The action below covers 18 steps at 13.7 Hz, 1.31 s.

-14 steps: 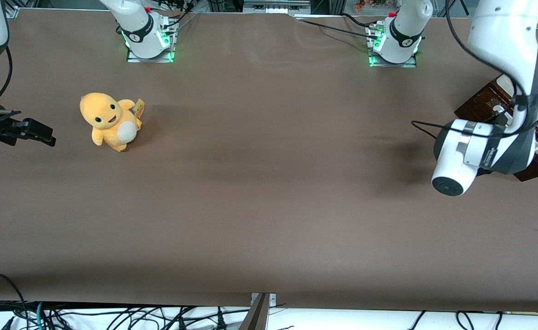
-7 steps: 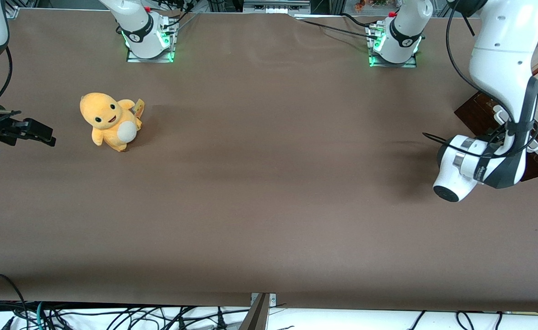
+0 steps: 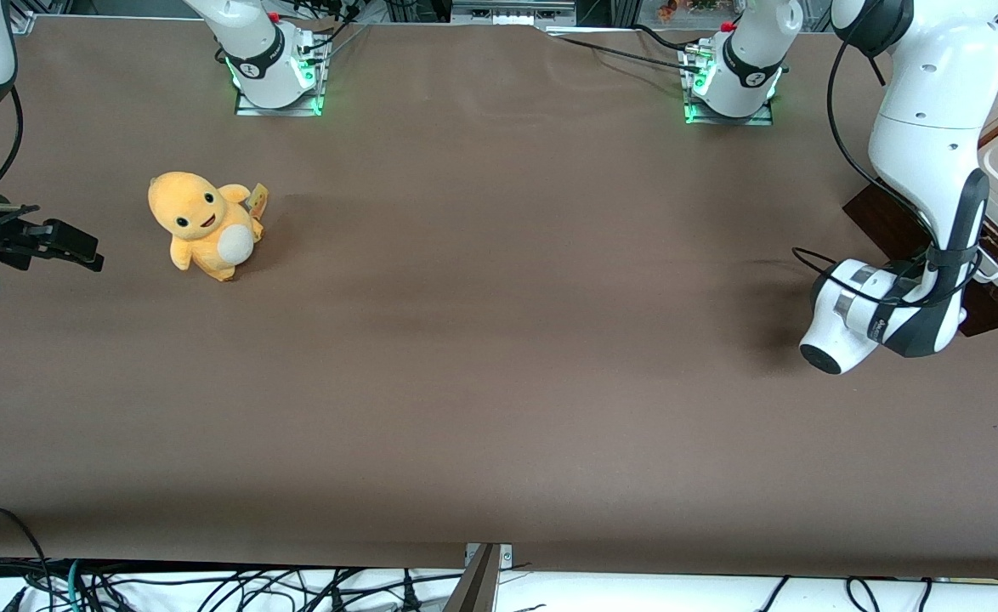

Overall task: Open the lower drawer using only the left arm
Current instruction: 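Lower and align the open left gripper around the white handle, then close the left gripper on the white bar handle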

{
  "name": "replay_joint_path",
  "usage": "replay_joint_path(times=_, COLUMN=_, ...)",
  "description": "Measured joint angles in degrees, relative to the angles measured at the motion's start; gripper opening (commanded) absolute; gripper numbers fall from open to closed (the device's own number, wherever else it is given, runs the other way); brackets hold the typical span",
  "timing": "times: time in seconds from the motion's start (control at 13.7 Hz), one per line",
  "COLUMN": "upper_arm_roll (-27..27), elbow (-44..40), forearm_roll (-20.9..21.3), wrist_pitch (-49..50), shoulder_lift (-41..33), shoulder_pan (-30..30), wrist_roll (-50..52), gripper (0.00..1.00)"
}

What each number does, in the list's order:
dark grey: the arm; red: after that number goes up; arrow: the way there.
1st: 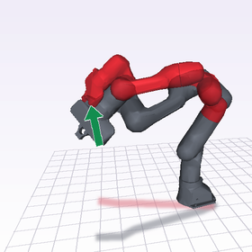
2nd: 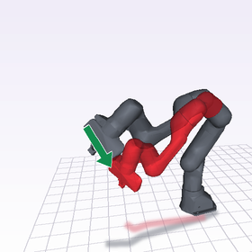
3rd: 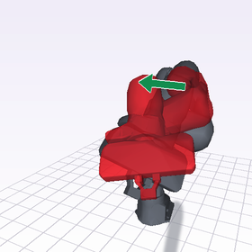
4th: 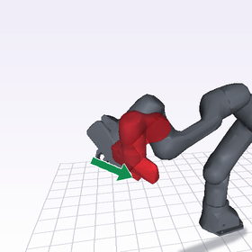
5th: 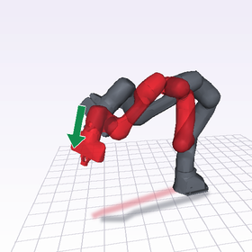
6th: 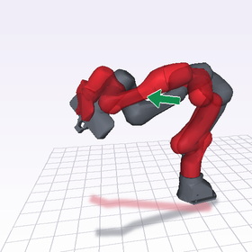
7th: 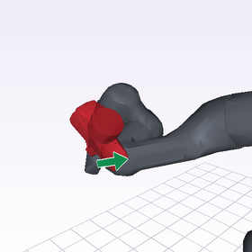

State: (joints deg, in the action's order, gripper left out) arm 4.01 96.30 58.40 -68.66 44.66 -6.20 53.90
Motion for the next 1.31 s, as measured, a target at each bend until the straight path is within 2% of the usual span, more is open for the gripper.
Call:
replay_joint_path(times=0.15, upper_arm_roll=0.0, elbow=0.48, forearm_roll=0.01, wrist_pitch=-0.04, shoulder_lift=0.08, shoulder_pan=-0.29, wrist_roll=0.25, gripper=0.68)
replay_joint_path(times=0.36, upper_arm_roll=0.0, elbow=1.5, forearm_roll=0.59, wrist_pitch=-0.32, shoulder_lift=0.33, shoulder_pan=-0.57, wrist_roll=2.21, gripper=0.45)
replay_joint_path(times=0.58, upper_arm_roll=0.0, elbow=1.72, forearm_roll=2.13, wrist_pitch=-1.31, shoulder_lift=0.46, shoulder_pan=-1.01, wrist_roll=2.6, gripper=0.45)
replay_joint_path(times=0.66, upper_arm_roll=0.0, elbow=1.72, forearm_roll=2.27, wrist_pitch=-1.66, shoulder_lift=0.47, shoulder_pan=-1.23, wrist_roll=2.7, gripper=0.42)
replay_joint_path(times=0.88, upper_arm_roll=0.0, elbow=1.73, forearm_roll=2.33, wrist_pitch=-2.14, shoulder_lift=0.49, shoulder_pan=-1.64, wrist_roll=2.94, gripper=0.19)
replay_joint_path(times=1.02, upper_arm_roll=0.03, elbow=1.73, forearm_roll=2.33, wrist_pitch=-2.25, shoulder_lift=0.5, shoulder_pan=-1.65, wrist_roll=3.23, gripper=0.0)
replay_joint_path(times=1.31, upper_arm_roll=0.11, elbow=1.72, forearm_roll=2.35, wrist_pitch=-2.36, shoulder_lift=0.51, shoulder_pan=-1.63, wrist_roll=4.54, gripper=0.0)
